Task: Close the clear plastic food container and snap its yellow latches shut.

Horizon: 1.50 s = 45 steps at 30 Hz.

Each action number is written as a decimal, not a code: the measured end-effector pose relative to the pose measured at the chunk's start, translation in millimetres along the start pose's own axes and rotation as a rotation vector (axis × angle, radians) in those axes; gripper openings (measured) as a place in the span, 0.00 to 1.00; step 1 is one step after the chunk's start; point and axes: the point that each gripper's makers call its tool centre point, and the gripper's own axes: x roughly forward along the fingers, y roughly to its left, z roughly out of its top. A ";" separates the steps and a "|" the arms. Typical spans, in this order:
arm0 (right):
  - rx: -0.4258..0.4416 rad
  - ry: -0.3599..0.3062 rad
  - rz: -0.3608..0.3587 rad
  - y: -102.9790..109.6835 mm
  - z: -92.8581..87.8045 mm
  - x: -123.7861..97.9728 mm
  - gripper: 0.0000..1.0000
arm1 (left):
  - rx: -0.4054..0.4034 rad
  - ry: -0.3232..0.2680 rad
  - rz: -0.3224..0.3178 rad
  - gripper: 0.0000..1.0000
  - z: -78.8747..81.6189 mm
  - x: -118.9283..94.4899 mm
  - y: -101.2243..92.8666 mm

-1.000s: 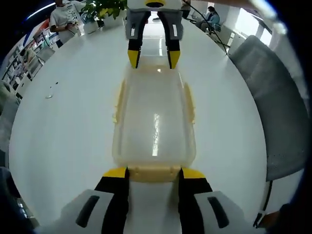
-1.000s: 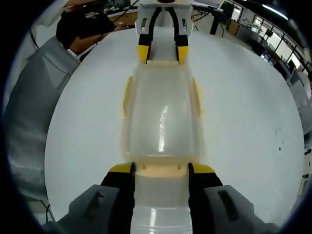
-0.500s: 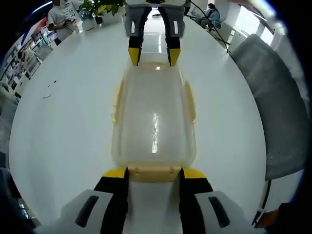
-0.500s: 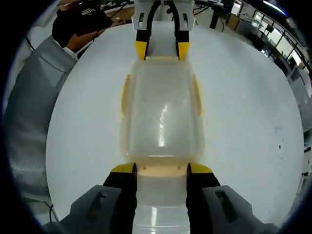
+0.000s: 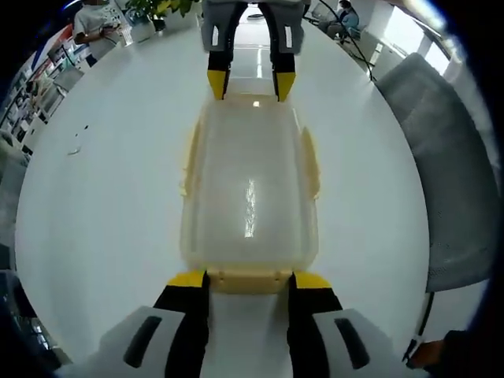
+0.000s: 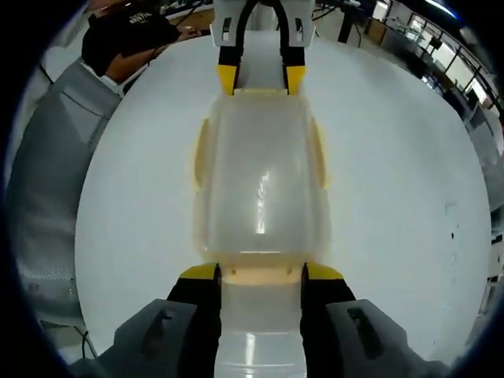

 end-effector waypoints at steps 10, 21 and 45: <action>0.001 -0.017 -0.008 0.5 -0.3 -0.6 0.35 | -0.010 -0.094 0.008 0.33 -1.4 -2.2 -2.1; -0.026 0.007 -0.020 -0.1 -2.2 -14.4 0.35 | 0.016 -0.053 0.036 0.32 15.9 -26.3 -2.9; -0.068 -0.106 -0.077 2.5 -33.1 -102.9 0.35 | 0.023 -0.030 0.089 0.32 88.6 -63.5 -8.0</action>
